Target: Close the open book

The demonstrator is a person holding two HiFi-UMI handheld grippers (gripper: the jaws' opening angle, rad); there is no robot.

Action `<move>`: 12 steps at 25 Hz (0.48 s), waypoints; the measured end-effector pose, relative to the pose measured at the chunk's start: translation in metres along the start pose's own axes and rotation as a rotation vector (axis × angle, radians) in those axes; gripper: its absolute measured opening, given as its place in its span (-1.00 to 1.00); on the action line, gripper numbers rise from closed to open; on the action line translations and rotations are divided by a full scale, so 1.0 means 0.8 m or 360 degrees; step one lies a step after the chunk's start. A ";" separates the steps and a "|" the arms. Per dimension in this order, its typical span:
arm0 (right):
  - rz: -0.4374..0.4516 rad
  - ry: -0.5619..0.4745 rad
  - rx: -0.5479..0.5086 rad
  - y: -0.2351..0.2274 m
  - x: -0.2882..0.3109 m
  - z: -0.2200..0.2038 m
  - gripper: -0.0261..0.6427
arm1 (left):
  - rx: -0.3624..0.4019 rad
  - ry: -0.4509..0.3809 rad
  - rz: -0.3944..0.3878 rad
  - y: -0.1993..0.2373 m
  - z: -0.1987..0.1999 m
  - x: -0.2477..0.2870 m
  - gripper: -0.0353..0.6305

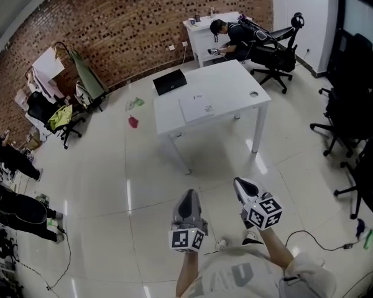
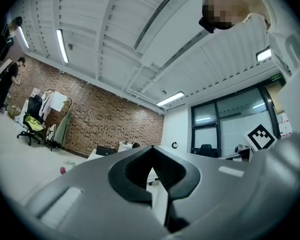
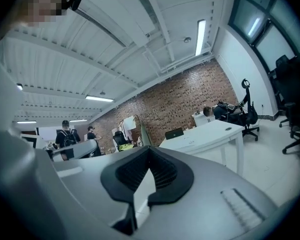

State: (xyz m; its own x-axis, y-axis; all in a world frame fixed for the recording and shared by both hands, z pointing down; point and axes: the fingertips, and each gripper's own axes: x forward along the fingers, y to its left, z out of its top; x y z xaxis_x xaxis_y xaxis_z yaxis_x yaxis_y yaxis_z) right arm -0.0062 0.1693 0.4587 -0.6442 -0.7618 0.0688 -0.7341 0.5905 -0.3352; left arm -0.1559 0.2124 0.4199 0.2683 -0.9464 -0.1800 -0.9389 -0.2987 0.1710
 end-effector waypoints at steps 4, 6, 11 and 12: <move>-0.0071 -0.0072 0.0018 0.017 0.001 -0.001 -0.91 | 0.0024 0.0027 -0.0020 0.019 0.010 -0.008 -0.84; -0.0082 -0.0084 0.0015 0.021 -0.002 -0.001 -0.91 | 0.0018 0.0019 -0.0011 0.021 0.019 -0.013 -0.84; -0.0127 -0.0045 -0.0036 0.019 -0.009 -0.008 -0.92 | -0.0009 0.0002 -0.0007 0.025 0.011 -0.018 -0.84; -0.0133 -0.0037 -0.0048 0.019 -0.010 -0.008 -0.92 | -0.0017 0.0001 0.0002 0.024 0.014 -0.018 -0.84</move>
State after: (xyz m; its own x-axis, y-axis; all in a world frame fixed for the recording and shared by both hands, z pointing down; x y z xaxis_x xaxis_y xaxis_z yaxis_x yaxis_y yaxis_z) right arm -0.0137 0.1858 0.4594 -0.5755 -0.8145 0.0733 -0.7915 0.5322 -0.3005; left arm -0.1800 0.2219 0.4152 0.2675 -0.9468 -0.1789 -0.9369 -0.2990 0.1814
